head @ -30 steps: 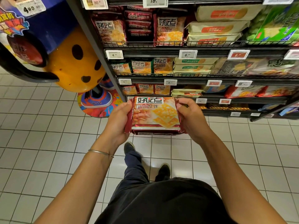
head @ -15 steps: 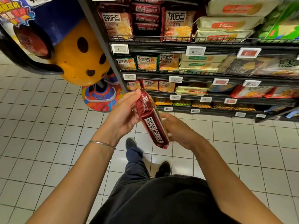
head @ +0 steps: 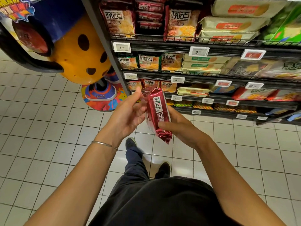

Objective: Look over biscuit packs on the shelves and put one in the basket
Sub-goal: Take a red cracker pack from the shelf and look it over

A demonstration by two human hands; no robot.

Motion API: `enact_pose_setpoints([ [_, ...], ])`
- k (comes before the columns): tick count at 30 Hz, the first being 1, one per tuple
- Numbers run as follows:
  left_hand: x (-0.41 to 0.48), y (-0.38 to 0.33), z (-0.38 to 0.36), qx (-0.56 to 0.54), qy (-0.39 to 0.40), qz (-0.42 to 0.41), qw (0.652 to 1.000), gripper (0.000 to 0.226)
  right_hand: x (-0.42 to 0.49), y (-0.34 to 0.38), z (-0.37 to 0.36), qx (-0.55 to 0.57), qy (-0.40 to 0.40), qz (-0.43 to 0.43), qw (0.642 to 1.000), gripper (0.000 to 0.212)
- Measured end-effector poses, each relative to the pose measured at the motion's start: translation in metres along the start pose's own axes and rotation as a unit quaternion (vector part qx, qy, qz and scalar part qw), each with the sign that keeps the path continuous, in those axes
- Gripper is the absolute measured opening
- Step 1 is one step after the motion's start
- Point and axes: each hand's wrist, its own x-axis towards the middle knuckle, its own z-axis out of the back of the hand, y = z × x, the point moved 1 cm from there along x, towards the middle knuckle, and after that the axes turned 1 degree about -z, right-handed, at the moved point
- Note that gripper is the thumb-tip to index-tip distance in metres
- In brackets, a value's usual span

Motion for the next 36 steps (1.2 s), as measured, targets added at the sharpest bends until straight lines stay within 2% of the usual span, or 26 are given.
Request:
enact_pose_setpoints([
  [2, -0.001, 0.002, 0.001, 0.136, -0.008, -0.032, 0.990, 0.063, 0.002, -0.001, 0.002, 0.016, -0.011, -0.005, 1.000, 0.087],
  [4, -0.001, 0.008, 0.001, 0.196, -0.006, -0.064, 0.978, 0.077, 0.005, -0.001, 0.003, 0.006, -0.022, -0.014, 1.000, 0.074],
  [7, 0.000, 0.019, 0.000, 0.167, 0.021, -0.084, 0.982, 0.093, 0.008, 0.004, 0.000, -0.037, -0.033, -0.019, 0.999, 0.062],
  [9, 0.000, 0.021, -0.002, 0.149, 0.037, -0.106, 0.982, 0.083, 0.008, 0.009, -0.002, -0.055, -0.032, -0.021, 0.998, 0.049],
  [11, -0.001, 0.019, -0.003, 0.131, 0.025, -0.108, 0.985, 0.068, 0.007, 0.012, 0.000, -0.046, -0.030, -0.022, 0.998, 0.048],
  [14, -0.005, 0.009, -0.003, 0.077, 0.009, -0.043, 0.996, 0.064, 0.004, 0.012, 0.011, 0.010, -0.055, -0.030, 0.998, 0.071],
  [17, -0.004, 0.003, 0.001, -0.025, 0.028, 0.065, 0.997, 0.070, 0.003, 0.012, 0.018, 0.015, -0.071, -0.020, 0.997, 0.070],
  [20, -0.005, 0.002, 0.004, -0.114, 0.059, 0.156, 0.979, 0.081, 0.005, 0.012, 0.019, 0.007, -0.066, -0.010, 0.998, 0.065],
  [23, -0.005, 0.003, 0.009, -0.197, 0.069, 0.200, 0.957, 0.079, 0.006, 0.012, 0.018, 0.023, -0.072, -0.005, 0.997, 0.058],
  [26, -0.004, 0.006, 0.013, -0.213, 0.068, 0.208, 0.952, 0.078, 0.007, 0.012, 0.017, 0.027, -0.080, -0.008, 0.996, 0.058],
  [29, -0.002, 0.009, 0.017, -0.186, 0.071, 0.183, 0.963, 0.083, 0.008, 0.010, 0.014, 0.032, -0.079, -0.015, 0.996, 0.060],
  [31, -0.002, 0.009, 0.017, -0.153, 0.069, 0.133, 0.977, 0.082, 0.009, 0.009, 0.012, 0.055, -0.093, -0.038, 0.993, 0.058],
  [34, -0.009, 0.006, 0.014, -0.160, 0.055, 0.029, 0.985, 0.069, 0.012, 0.005, 0.008, 0.080, -0.128, -0.119, 0.981, 0.045],
  [36, -0.012, 0.004, 0.013, -0.162, 0.058, -0.030, 0.985, 0.064, 0.012, 0.000, 0.005, 0.086, -0.134, -0.168, 0.973, 0.049],
])
